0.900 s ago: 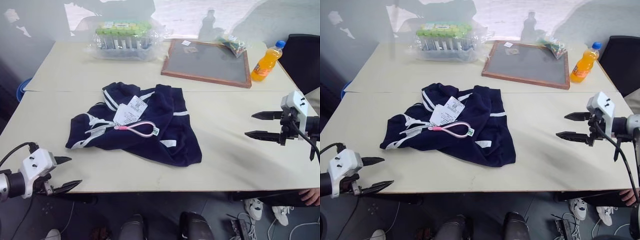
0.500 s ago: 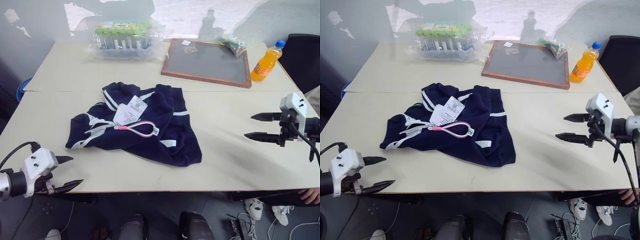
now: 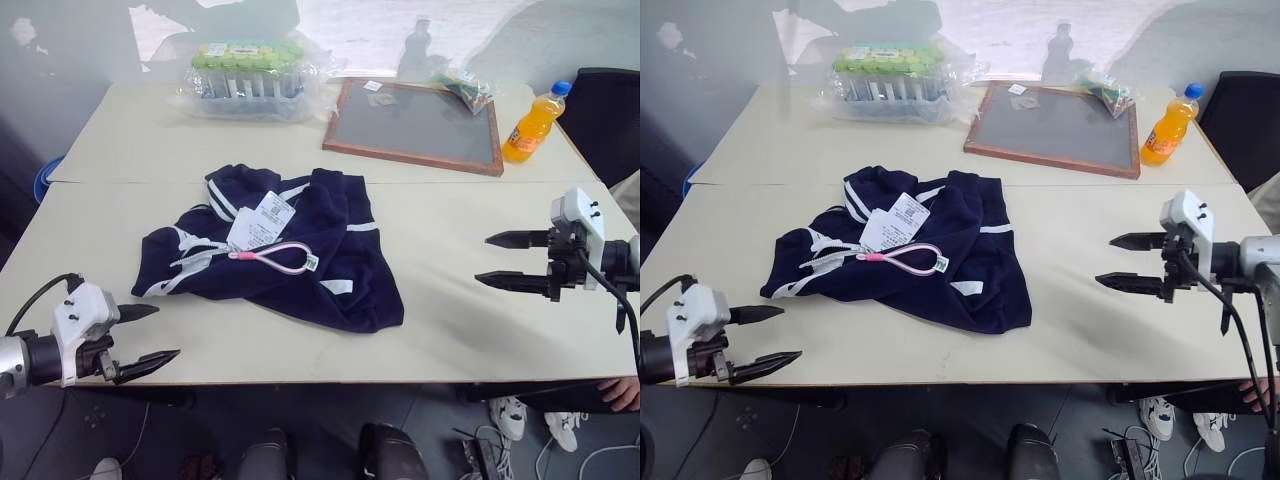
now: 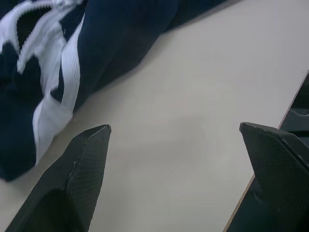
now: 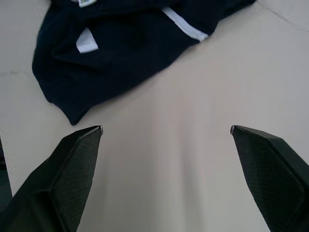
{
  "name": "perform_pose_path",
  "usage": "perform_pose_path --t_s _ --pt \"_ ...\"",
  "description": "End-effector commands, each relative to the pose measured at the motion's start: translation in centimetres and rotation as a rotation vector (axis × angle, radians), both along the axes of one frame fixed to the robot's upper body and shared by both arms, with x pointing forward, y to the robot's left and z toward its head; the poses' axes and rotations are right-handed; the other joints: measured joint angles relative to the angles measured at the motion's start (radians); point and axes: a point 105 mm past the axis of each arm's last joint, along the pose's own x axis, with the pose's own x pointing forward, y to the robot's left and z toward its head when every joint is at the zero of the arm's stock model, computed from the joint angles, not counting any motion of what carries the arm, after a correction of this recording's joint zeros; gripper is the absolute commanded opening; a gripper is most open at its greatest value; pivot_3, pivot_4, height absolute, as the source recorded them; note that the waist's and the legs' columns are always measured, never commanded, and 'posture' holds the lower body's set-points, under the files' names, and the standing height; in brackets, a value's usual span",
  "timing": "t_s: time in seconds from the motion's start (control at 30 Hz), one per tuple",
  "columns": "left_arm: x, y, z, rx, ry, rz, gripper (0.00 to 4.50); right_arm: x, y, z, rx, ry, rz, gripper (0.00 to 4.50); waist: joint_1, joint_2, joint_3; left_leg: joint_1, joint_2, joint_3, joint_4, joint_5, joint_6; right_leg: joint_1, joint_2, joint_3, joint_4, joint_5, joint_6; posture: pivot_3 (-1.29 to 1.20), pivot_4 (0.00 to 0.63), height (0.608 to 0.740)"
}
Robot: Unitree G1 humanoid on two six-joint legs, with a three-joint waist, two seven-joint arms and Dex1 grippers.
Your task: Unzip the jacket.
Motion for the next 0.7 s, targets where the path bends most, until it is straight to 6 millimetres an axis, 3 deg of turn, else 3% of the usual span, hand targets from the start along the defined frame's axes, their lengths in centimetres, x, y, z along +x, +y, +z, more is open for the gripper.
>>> perform_pose_path --t_s 0.03,0.2,0.37,0.43,0.53,0.7 --pt "-0.7 -2.2 2.0 -0.07 0.015 -0.098 4.5 -1.2 3.1 2.2 0.034 -0.099 0.092 4.44 0.0 0.0 0.0 0.0 0.0 0.0 0.0 0.0 0.0 0.0 0.0 0.0 0.0 0.0 0.0 0.0 0.15 0.74" --pt "0.0 -3.9 4.0 -0.049 -0.033 -0.152 4.5 -1.3 10.1 2.7 0.041 -0.244 0.205 4.44 0.001 0.0 0.0 0.0 0.0 -0.001 0.0 0.0 0.0 -0.003 0.0 0.004 0.003 0.0 0.0 0.0 0.15 0.74" --pt "1.9 -3.1 4.3 0.026 -0.097 -0.128 4.5 -0.3 16.8 2.4 0.096 -0.309 0.285 4.44 -0.002 0.0 0.0 0.0 -0.003 0.003 0.0 0.0 -0.001 -0.01 0.003 0.011 0.008 0.0 0.0 0.0 0.15 0.74" --pt "2.6 -2.7 4.3 0.054 -0.117 -0.125 4.5 0.0 19.2 1.9 0.085 -0.321 0.334 4.08 -0.003 0.0 0.0 -0.001 -0.003 0.004 0.0 0.0 -0.001 -0.011 0.004 0.011 0.008 0.0 0.0 0.0 0.15 0.74" --pt "3.5 -2.5 4.4 0.082 -0.132 -0.136 4.5 0.7 21.6 1.2 0.049 -0.336 0.367 3.26 -0.002 -0.001 0.0 -0.001 -0.003 0.005 0.0 0.0 -0.002 -0.012 0.004 0.012 0.008 0.0 0.0 0.0 0.15 0.74" --pt "4.5 -2.9 4.5 0.103 -0.152 -0.169 4.5 1.3 24.7 -1.1 -0.015 -0.356 0.402 3.26 -0.003 -0.003 -0.002 -0.002 -0.003 0.008 0.0 0.0 -0.002 -0.012 0.005 0.012 0.008 0.0 0.0 0.0 0.15 0.74"
